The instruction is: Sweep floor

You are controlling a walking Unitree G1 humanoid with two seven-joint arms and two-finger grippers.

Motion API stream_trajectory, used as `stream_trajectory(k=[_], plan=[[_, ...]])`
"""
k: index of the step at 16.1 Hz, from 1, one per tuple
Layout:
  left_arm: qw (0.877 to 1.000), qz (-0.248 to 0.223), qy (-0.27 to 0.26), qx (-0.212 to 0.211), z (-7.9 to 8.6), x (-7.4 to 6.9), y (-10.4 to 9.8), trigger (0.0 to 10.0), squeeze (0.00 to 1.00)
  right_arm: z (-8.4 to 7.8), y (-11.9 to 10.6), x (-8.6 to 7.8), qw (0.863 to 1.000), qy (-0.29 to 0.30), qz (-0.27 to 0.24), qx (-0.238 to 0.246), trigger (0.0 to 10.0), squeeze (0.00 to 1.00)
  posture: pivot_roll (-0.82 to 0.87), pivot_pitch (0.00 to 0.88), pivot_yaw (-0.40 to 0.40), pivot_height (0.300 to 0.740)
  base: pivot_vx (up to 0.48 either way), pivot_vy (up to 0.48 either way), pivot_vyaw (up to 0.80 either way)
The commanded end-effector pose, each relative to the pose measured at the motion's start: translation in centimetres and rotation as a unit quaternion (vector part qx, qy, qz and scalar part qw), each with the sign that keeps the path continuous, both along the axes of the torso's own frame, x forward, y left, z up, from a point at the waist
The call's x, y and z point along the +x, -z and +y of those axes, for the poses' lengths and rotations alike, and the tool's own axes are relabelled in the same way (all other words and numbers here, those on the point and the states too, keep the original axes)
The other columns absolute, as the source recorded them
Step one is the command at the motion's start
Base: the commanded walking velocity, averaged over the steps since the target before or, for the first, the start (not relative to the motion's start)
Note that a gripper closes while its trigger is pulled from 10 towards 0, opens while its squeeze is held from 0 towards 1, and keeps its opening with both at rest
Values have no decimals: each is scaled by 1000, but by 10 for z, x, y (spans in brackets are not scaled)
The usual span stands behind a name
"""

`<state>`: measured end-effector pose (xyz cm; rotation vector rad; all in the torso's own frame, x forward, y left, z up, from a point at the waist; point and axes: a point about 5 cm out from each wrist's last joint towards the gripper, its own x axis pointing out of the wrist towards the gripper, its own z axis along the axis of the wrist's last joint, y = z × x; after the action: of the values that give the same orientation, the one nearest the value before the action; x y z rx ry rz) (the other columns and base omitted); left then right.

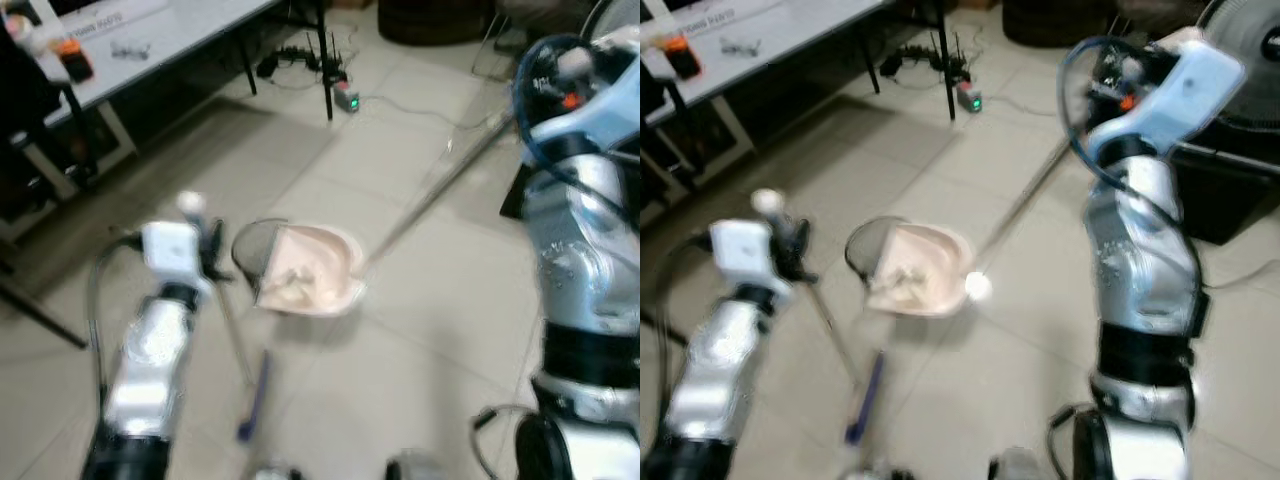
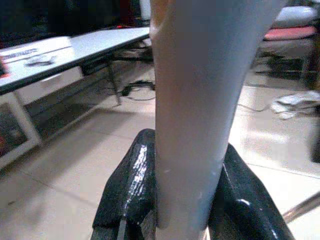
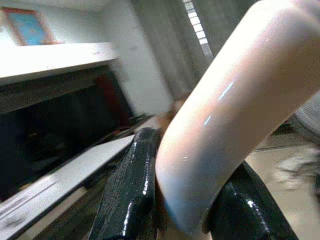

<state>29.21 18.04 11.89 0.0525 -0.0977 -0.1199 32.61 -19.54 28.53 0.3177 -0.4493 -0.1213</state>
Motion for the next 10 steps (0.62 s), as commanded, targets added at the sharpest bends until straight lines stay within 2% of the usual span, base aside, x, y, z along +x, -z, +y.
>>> stream_trajectory(k=[1,8,10], plan=[[1000,-21,-12,12,10,0,-11,10000,0,9,-14,-3,999,-16,-34,6,10000,0,-17,84,74,740,416,0,0],[1000,-17,-15,6,9,0,-11,10000,0,7,-14,-3,1000,-7,-30,3,10000,0,-15,86,70,740,420,0,0],[1000,-19,-17,6,10,0,-11,10000,0,7,-13,-2,1000,-5,-26,1,10000,0,-14,85,63,740,416,0,550]])
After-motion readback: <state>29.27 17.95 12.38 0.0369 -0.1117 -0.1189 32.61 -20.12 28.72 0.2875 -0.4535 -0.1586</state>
